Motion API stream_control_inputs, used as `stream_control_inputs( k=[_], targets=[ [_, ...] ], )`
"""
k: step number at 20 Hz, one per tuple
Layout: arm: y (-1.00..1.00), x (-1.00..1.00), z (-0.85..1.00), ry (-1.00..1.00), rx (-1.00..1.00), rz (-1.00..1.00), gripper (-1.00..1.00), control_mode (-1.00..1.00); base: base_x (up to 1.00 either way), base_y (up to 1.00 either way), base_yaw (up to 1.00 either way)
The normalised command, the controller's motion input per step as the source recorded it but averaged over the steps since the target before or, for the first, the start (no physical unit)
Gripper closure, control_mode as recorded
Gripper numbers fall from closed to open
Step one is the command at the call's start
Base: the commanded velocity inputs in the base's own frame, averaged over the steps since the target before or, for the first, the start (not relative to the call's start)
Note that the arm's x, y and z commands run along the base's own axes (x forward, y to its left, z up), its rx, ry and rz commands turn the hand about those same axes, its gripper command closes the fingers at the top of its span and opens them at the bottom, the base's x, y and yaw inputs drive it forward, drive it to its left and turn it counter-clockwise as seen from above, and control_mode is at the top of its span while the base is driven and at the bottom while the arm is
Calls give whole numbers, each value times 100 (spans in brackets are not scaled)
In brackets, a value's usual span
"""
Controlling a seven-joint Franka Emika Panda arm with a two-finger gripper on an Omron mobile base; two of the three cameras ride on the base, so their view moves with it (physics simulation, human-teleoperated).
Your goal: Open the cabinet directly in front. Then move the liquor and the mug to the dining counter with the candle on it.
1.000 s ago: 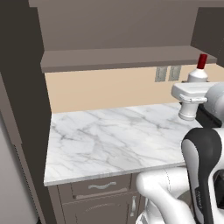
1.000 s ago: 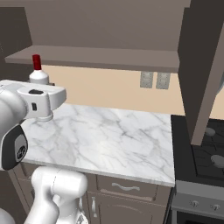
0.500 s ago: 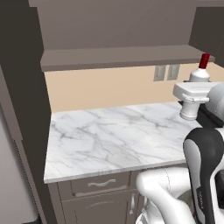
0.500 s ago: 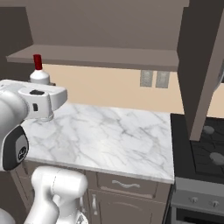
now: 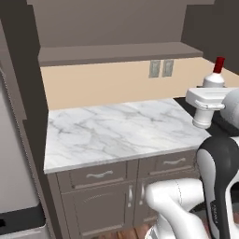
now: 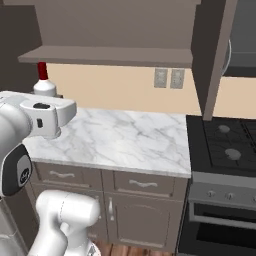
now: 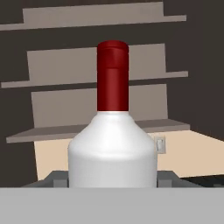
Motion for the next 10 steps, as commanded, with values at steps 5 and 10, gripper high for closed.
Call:
stream_control_inputs(
  k=[5, 10],
  targets=[
    [0, 0, 0, 0, 0, 0, 100, 100, -23, -9, -28],
    [0, 0, 0, 0, 0, 0, 100, 100, -12, -3, -32]
  ],
)
